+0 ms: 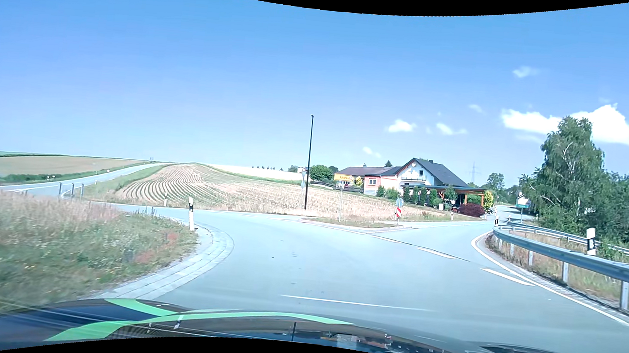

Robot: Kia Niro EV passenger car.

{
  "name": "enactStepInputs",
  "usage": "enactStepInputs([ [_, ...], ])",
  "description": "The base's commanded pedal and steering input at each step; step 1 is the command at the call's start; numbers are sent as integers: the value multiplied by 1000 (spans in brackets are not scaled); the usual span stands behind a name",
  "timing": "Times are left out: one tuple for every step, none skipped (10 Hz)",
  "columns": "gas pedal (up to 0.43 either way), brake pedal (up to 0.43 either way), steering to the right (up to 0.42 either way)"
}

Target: Follow the waypoints while adhering to traffic rules and regulations

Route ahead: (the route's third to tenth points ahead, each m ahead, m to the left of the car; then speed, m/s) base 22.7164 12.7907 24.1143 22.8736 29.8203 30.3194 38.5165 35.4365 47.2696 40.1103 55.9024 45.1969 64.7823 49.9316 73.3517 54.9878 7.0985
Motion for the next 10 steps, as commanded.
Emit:
enactStepInputs([
  [67, 0, 1],
  [67, 0, -33],
  [67, 0, -59],
  [67, 0, -93],
  [79, 0, -123],
  [79, 0, -138],
  [79, 0, -154],
  [79, 0, -157],
  [79, 0, -164],
  [98, 0, -178],
])
